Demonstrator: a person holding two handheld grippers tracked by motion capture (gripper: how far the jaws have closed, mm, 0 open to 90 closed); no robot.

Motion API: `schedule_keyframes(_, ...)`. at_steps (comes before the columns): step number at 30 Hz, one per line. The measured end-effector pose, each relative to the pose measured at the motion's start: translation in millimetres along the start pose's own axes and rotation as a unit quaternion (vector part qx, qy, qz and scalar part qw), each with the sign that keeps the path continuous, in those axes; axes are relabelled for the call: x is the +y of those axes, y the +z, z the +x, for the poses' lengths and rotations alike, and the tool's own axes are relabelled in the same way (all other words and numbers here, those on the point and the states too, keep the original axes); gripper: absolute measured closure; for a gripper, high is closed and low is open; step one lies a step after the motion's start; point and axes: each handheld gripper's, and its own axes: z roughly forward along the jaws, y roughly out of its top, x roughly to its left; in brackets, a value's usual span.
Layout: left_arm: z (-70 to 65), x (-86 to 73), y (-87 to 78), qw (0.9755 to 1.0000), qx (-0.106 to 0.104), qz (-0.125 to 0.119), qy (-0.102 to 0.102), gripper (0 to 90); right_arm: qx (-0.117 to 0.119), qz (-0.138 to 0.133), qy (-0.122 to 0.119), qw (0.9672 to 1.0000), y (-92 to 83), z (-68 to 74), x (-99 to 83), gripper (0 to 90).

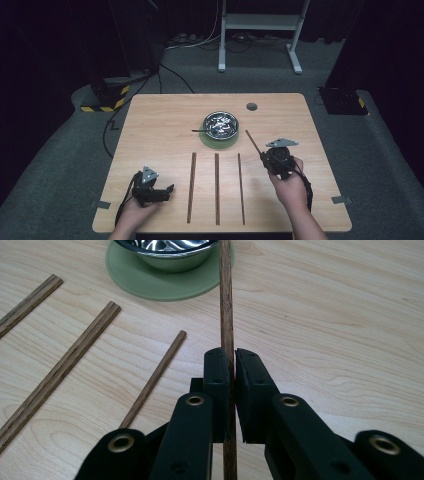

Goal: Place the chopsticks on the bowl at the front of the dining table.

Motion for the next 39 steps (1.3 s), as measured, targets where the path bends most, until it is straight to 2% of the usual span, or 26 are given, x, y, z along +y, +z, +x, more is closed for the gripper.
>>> schedule_keyframes(5,-0.2,-1.6,-1.9,1.0000,0.000,-0.002,0.000,11.1,-0.004,0.004,0.005,1.0000,-7.3,-3.8,-4.2,84.0)
schedule_keyframes(12,-0.3,-3.4,-4.1,1.0000,0.002,-0.004,-0.003,13.2,0.000,-0.003,-0.003,1.0000,-7.1,1.2,-6.1,84.0)
schedule_keyframes(24,-0.3,-3.8,-4.7,1.0000,0.005,-0.004,-0.007,13.8,0.013,-0.017,-0.013,0.9997,2.5,17.5,15.2,84.1)
schedule_keyframes(32,0.2,-3.5,-4.3,1.0000,0.004,-0.004,-0.003,13.4,0.011,-0.016,-0.021,0.9996,10.2,25.8,33.2,84.1)
schedule_keyframes(39,0.4,-3.3,-4.0,1.0000,0.003,-0.004,-0.002,13.2,0.022,-0.011,-0.025,0.9994,33.0,39.8,58.2,84.1)
